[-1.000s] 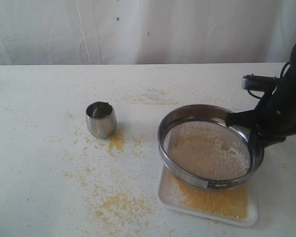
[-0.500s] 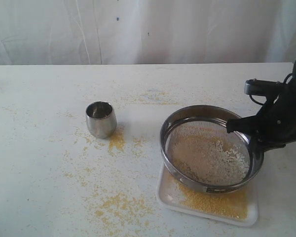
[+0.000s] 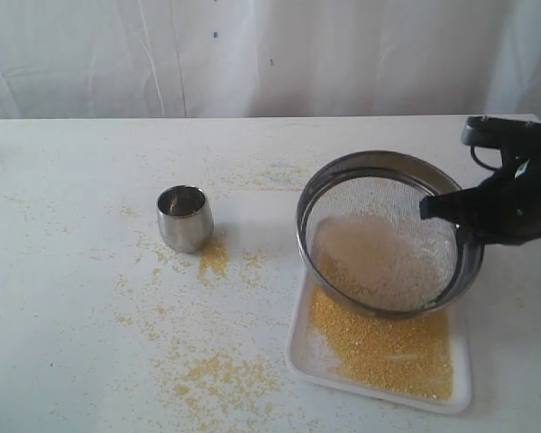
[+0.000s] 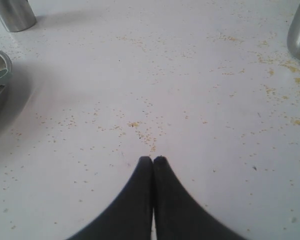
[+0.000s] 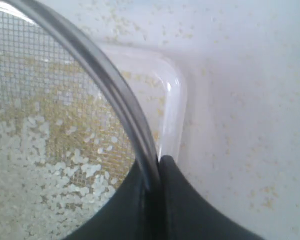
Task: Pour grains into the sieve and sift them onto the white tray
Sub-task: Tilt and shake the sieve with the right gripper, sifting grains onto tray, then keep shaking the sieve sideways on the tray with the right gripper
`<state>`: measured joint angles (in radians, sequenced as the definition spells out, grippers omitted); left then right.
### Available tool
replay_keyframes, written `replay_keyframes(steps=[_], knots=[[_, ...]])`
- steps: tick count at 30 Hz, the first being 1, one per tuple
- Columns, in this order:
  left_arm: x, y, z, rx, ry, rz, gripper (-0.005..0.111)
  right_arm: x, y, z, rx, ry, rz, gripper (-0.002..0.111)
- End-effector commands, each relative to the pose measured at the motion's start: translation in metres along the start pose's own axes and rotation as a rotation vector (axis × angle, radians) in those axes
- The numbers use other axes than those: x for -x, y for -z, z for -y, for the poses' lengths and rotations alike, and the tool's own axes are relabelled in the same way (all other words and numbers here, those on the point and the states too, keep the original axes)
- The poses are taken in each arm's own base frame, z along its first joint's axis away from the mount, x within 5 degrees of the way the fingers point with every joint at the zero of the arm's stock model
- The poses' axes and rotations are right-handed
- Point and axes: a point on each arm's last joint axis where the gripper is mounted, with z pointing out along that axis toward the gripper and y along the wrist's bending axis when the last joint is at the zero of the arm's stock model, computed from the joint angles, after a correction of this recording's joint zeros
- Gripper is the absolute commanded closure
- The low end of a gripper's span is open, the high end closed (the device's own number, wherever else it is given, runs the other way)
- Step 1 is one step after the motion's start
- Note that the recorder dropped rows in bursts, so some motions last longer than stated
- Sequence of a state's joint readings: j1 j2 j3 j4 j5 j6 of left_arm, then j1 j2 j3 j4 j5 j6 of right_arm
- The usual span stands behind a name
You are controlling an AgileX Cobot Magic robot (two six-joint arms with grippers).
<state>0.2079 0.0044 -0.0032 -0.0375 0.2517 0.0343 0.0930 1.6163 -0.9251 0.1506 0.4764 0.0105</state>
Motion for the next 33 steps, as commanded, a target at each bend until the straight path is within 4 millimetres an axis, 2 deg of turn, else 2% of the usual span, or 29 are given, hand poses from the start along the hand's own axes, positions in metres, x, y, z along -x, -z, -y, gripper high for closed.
replay_keyframes(steps=[1, 3, 5, 7, 12, 17, 18, 21, 22, 24, 26, 27, 30, 31, 33], knots=[[-0.001, 0.000, 0.000, -0.003, 0.013, -0.001, 0.107, 0.031, 0.017, -0.007, 0.023, 0.012, -0.038, 0.108], [-0.001, 0.000, 0.000, -0.003, 0.013, -0.001, 0.107, 0.033, 0.018, -0.010, 0.028, 0.016, -0.185, 0.108], [-0.001, 0.000, 0.000, -0.003, 0.013, -0.001, 0.107, 0.022, 0.020, -0.010, 0.031, 0.029, -0.397, 0.108], [-0.001, 0.000, 0.000, -0.003, 0.013, -0.001, 0.107, 0.016, 0.020, -0.010, 0.032, 0.057, -0.459, 0.108], [-0.001, 0.000, 0.000, -0.003, 0.013, -0.001, 0.107, 0.033, 0.008, -0.006, -0.008, 0.092, -0.263, 0.108], [-0.001, 0.000, 0.000, -0.003, 0.013, -0.001, 0.107, 0.011, 0.011, -0.010, 0.042, 0.014, -0.481, 0.108], [-0.001, 0.000, 0.000, -0.003, 0.013, -0.001, 0.107, 0.013, 0.010, -0.010, 0.049, 0.035, -0.453, 0.108], [-0.001, 0.000, 0.000, -0.003, 0.013, -0.001, 0.107, 0.034, 0.000, -0.005, 0.004, 0.134, -0.219, 0.108], [-0.001, 0.000, 0.000, -0.003, 0.013, -0.001, 0.107, 0.034, 0.000, -0.003, -0.011, 0.109, -0.222, 0.108], [-0.001, 0.000, 0.000, -0.003, 0.013, -0.001, 0.107, 0.023, 0.005, -0.003, -0.023, 0.018, -0.343, 0.108], [-0.001, 0.000, 0.000, -0.003, 0.013, -0.001, 0.107, 0.012, 0.006, -0.003, -0.031, 0.001, -0.441, 0.108], [-0.001, 0.000, 0.000, -0.003, 0.013, -0.001, 0.107, 0.010, 0.004, -0.003, -0.029, 0.013, -0.441, 0.108], [-0.001, 0.000, 0.000, -0.003, 0.013, -0.001, 0.107, 0.027, -0.008, 0.002, -0.058, 0.096, -0.235, 0.108], [-0.001, 0.000, 0.000, -0.003, 0.013, -0.001, 0.107, 0.028, -0.009, 0.002, -0.068, 0.096, -0.220, 0.108], [-0.001, 0.000, 0.000, -0.003, 0.013, -0.001, 0.107, 0.021, -0.005, 0.003, -0.078, 0.050, -0.299, 0.108]])
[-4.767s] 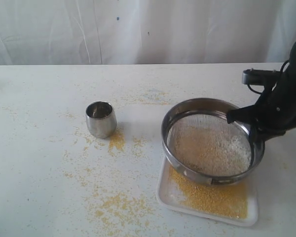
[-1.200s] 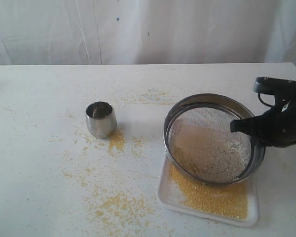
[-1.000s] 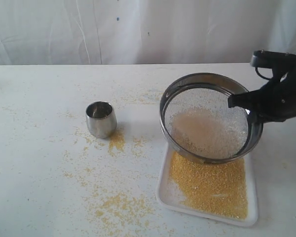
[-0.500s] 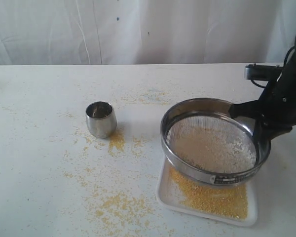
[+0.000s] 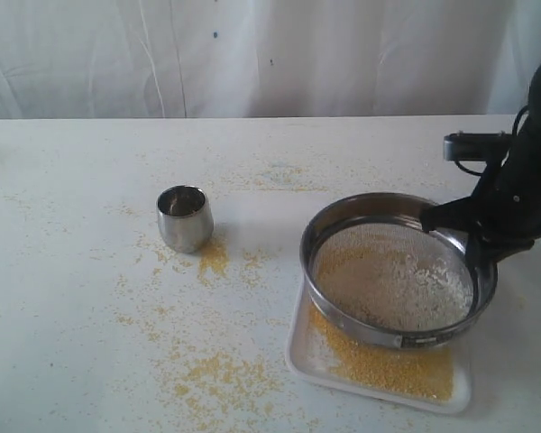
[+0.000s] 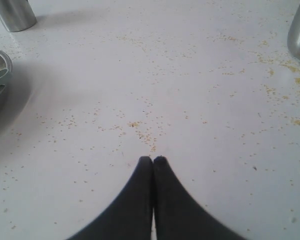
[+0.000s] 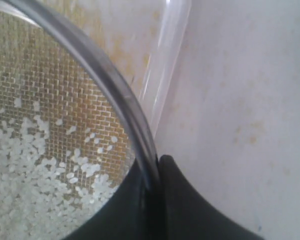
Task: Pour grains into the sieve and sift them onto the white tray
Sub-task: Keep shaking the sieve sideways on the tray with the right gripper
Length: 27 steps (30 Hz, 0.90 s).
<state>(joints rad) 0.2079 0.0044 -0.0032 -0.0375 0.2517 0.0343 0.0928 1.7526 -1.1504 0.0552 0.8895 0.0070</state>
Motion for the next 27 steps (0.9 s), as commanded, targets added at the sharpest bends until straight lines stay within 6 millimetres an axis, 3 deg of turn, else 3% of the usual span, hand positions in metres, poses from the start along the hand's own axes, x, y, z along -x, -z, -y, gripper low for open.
replay_keyframes(steps=[1, 3, 7, 13, 17, 22, 25, 27], knots=[[-0.001, 0.000, 0.000, -0.003, 0.013, -0.001, 0.107, -0.004, 0.005, 0.003, -0.016, -0.048, -0.040, 0.108], [-0.001, 0.000, 0.000, -0.003, 0.013, -0.001, 0.107, -0.010, 0.001, 0.002, -0.006, -0.051, -0.071, 0.108], [-0.001, 0.000, 0.000, -0.003, 0.013, -0.001, 0.107, 0.010, -0.006, 0.007, -0.056, 0.019, 0.136, 0.108], [-0.001, 0.000, 0.000, -0.003, 0.013, -0.001, 0.107, -0.009, -0.006, 0.000, 0.012, -0.127, -0.068, 0.108], [-0.001, 0.000, 0.000, -0.003, 0.013, -0.001, 0.107, 0.013, -0.008, 0.002, 0.001, -0.071, 0.157, 0.108], [-0.001, 0.000, 0.000, -0.003, 0.013, -0.001, 0.107, -0.009, -0.003, -0.003, 0.040, -0.174, -0.088, 0.108], [-0.001, 0.000, 0.000, -0.003, 0.013, -0.001, 0.107, 0.008, -0.008, 0.001, 0.010, -0.133, 0.106, 0.108], [-0.001, 0.000, 0.000, -0.003, 0.013, -0.001, 0.107, 0.007, -0.008, 0.003, -0.015, -0.114, 0.095, 0.108]])
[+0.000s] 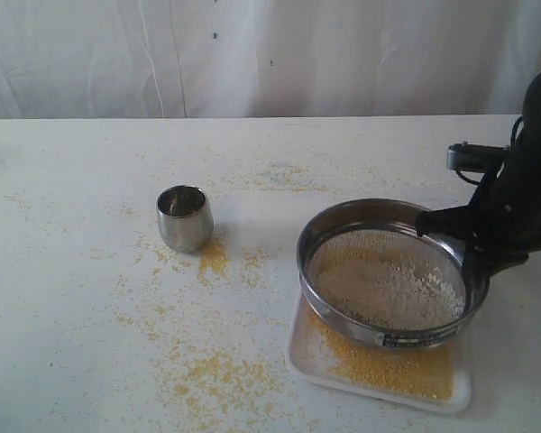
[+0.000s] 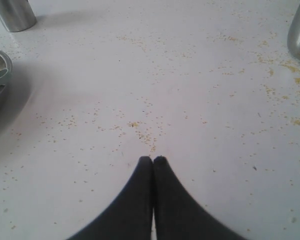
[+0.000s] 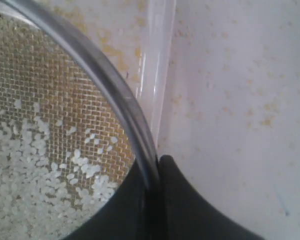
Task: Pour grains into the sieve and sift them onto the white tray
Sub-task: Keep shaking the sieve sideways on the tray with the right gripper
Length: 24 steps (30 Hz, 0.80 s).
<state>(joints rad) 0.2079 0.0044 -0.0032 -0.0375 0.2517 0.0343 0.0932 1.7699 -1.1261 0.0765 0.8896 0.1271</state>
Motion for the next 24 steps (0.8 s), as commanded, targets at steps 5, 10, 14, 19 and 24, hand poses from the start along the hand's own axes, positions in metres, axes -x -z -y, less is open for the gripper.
replay_keyframes(steps=[5, 10, 14, 19, 24], knots=[[-0.001, 0.000, 0.000, -0.003, 0.013, -0.001, 0.107, -0.013, 0.003, 0.004, -0.033, -0.006, -0.119, 0.108], [-0.001, 0.000, 0.000, -0.003, 0.013, -0.001, 0.107, -0.003, 0.004, 0.005, -0.045, 0.018, -0.018, 0.108], [-0.001, 0.000, 0.000, -0.003, 0.013, -0.001, 0.107, 0.012, 0.003, 0.003, -0.022, 0.028, 0.160, 0.108], [-0.001, 0.000, 0.000, -0.003, 0.013, -0.001, 0.107, -0.011, 0.009, 0.002, -0.012, -0.009, -0.096, 0.108], [-0.001, 0.000, 0.000, -0.003, 0.013, -0.001, 0.107, -0.010, 0.013, 0.003, -0.025, -0.011, -0.096, 0.108]])
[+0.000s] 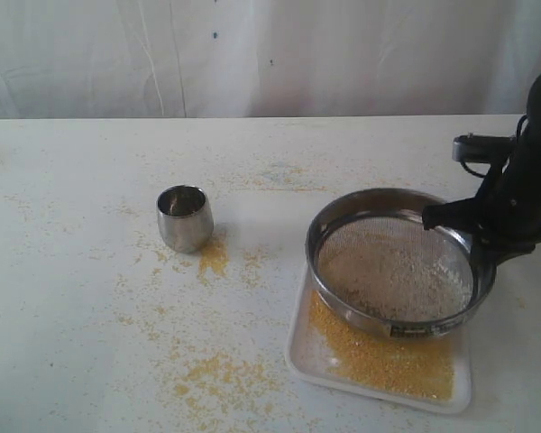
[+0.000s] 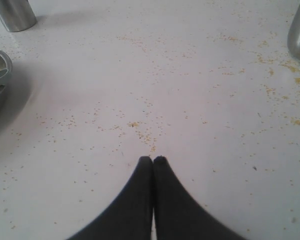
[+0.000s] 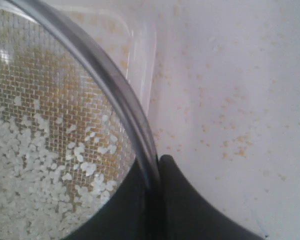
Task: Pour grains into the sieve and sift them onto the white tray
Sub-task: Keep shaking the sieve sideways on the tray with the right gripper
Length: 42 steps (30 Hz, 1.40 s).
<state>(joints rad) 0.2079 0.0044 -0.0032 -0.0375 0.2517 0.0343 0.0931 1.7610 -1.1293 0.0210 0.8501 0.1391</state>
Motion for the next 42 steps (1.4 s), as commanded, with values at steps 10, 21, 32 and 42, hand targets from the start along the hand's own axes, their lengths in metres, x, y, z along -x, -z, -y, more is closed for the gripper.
replay_keyframes(steps=[10, 21, 32, 42], knots=[[-0.001, 0.000, 0.000, -0.003, 0.013, -0.001, 0.107, -0.006, 0.004, -0.006, 0.076, -0.095, -0.048, 0.108], [-0.001, 0.000, 0.000, -0.003, 0.013, -0.001, 0.107, -0.003, 0.003, -0.001, 0.021, -0.049, 0.004, 0.108], [-0.001, 0.000, 0.000, -0.003, 0.013, -0.001, 0.107, -0.016, 0.007, -0.004, 0.050, -0.086, -0.123, 0.108], [-0.001, 0.000, 0.000, -0.003, 0.013, -0.001, 0.107, 0.006, 0.006, -0.005, 0.078, -0.091, 0.125, 0.108]])
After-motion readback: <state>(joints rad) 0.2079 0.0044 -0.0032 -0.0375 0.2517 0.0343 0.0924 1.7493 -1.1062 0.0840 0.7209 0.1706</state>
